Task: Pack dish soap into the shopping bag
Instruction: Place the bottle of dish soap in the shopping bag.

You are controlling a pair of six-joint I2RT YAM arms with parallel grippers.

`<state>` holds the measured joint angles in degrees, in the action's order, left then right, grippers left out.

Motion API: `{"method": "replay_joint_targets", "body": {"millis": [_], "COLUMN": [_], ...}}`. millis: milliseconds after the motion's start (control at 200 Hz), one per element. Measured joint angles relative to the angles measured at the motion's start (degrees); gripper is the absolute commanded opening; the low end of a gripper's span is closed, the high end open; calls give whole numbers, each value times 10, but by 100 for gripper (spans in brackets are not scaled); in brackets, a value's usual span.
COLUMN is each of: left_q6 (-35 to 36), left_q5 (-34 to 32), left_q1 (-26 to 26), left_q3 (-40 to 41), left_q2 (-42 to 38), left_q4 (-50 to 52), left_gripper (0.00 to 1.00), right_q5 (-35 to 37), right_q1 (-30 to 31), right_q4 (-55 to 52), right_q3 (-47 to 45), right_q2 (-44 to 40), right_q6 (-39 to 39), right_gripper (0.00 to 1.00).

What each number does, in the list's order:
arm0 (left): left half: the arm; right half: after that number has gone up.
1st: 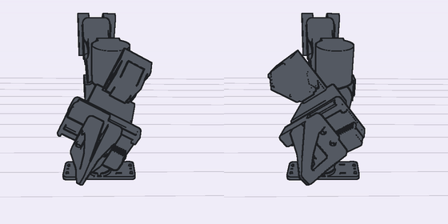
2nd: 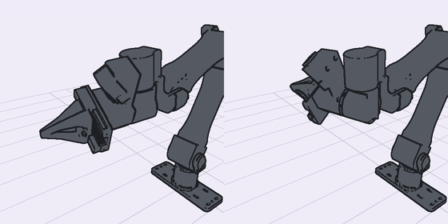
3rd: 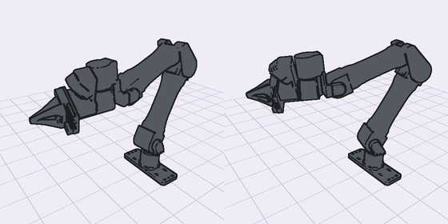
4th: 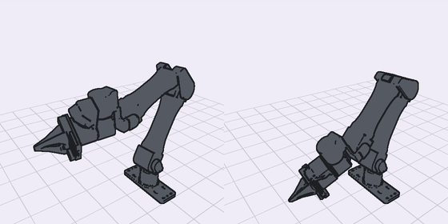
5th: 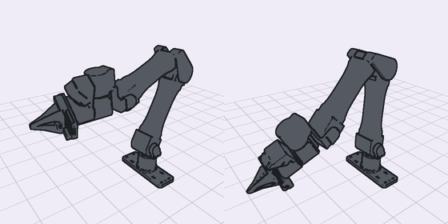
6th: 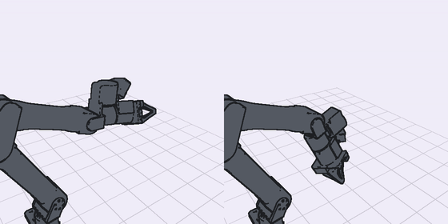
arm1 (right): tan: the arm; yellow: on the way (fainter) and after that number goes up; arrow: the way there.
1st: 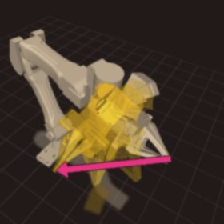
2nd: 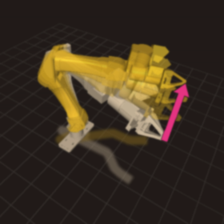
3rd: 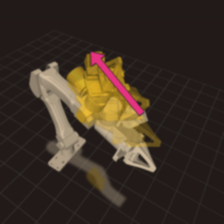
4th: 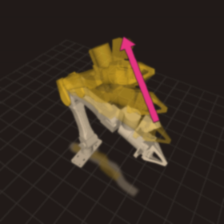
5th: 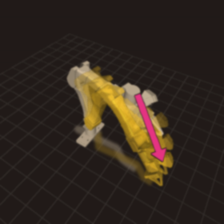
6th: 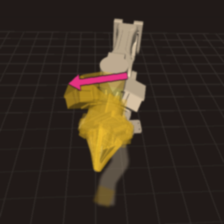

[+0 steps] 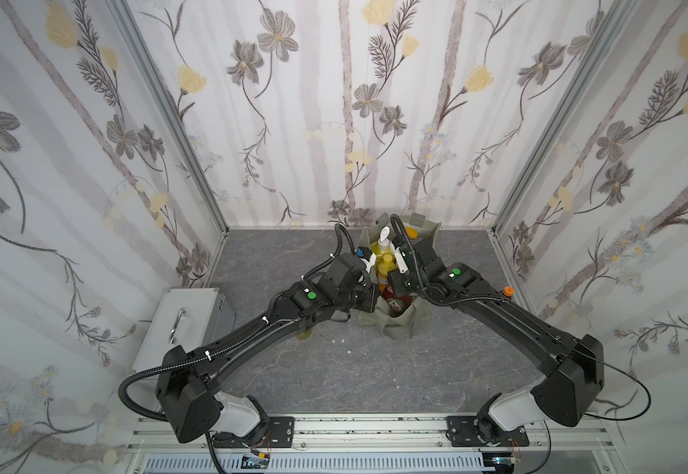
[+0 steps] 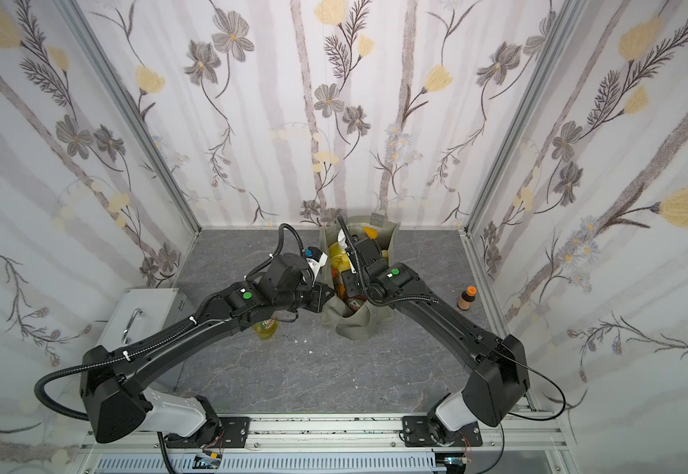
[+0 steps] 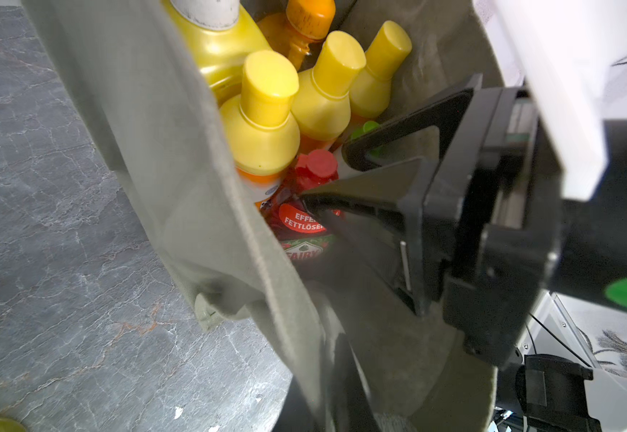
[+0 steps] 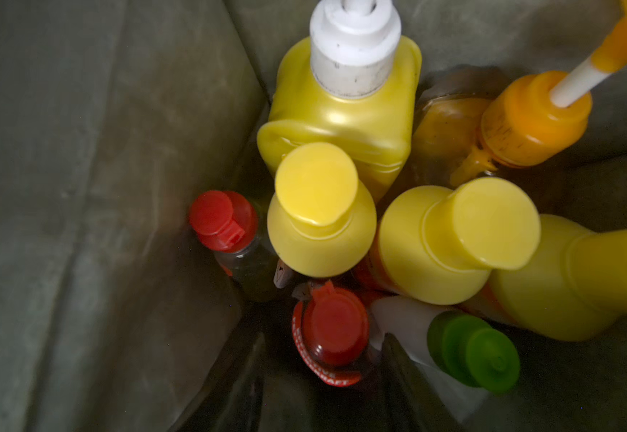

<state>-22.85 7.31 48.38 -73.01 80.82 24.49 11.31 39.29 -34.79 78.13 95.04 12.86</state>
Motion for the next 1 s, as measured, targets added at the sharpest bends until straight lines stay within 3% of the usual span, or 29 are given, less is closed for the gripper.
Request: {"method": "replay_joint_targets", "body": {"millis": [230,495,759,999], "left_q6": [2,2,2,2], "left_q5": [0,6,5,7], "left_q1": [0,0,0,-9], "left_q3": [-12,-19,-19,-37], "left_q2": [0,9,6,5], "left_q4": [13,14,16,37], "left_gripper": [0,0,0,0], "right_q5": [5,-11,5,14], "right_q1": [-6,-6,-7,-7], "right_q4": [14,59,102,101], "right_q3": [-15,-24,-46,-76], "right_q2": [12,32,34,-20], "right_q6": [10,21,29,30], "right_gripper": [45,49,25,14]}}
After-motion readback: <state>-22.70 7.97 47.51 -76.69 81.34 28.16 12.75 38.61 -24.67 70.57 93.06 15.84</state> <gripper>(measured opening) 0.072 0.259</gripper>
